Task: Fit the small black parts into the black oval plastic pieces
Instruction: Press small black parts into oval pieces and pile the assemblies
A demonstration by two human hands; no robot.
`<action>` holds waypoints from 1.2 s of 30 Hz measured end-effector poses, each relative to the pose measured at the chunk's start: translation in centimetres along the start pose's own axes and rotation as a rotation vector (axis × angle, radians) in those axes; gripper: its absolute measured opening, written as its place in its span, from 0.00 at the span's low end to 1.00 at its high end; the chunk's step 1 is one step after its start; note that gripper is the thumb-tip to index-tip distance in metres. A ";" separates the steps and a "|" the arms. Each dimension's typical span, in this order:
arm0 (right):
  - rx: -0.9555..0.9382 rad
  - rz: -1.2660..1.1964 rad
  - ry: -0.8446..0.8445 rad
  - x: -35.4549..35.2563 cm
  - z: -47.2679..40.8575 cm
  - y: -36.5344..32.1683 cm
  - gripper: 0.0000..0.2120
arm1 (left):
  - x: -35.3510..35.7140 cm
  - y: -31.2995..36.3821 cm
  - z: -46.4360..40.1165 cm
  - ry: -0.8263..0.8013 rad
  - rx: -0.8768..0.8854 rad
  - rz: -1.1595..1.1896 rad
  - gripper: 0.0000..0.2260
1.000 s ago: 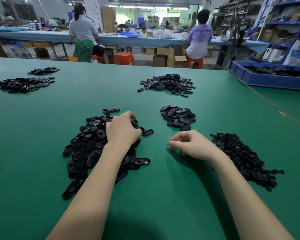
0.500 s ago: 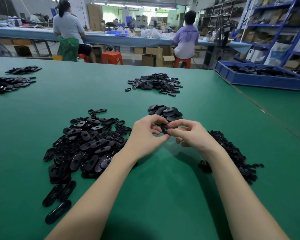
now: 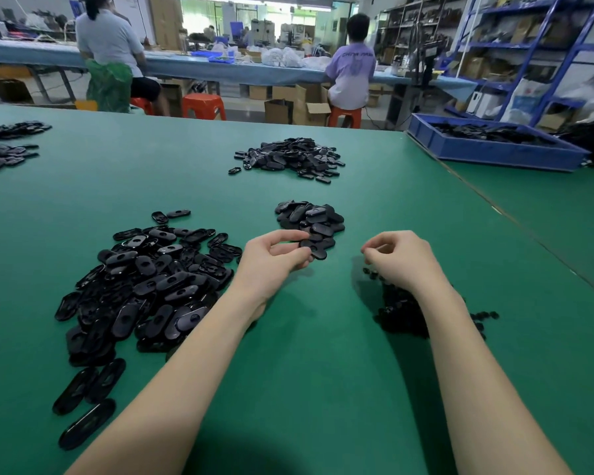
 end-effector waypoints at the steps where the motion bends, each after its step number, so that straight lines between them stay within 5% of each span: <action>1: 0.017 0.069 0.005 -0.2 0.0 0.2 0.06 | -0.1 0.0 -0.1 0.007 0.001 0.007 0.10; 6: 0.060 0.307 -0.004 -0.1 0.2 0.4 0.06 | -0.2 -0.2 -0.2 0.011 0.002 0.017 0.10; 13: 0.042 0.321 0.011 0.5 0.5 0.0 0.02 | -0.3 -0.3 -0.2 0.004 0.009 0.034 0.10; 22: -0.203 -0.461 -0.133 1.9 1.0 -4.1 0.01 | -0.1 -0.1 -0.2 -0.004 0.043 0.063 0.10; 36: -0.282 -0.446 -0.061 2.0 1.6 -5.7 0.03 | -0.2 0.2 -0.3 0.009 0.073 0.106 0.11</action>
Point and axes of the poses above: each hand's wrist, its own z-axis away from the middle knuckle, its own x-axis out of the palm, y = z × x, the point moved 7 cm from there along -z, towards the middle knuckle, and after that the axes turned 2 degrees about -y, right-handed, at the moved point
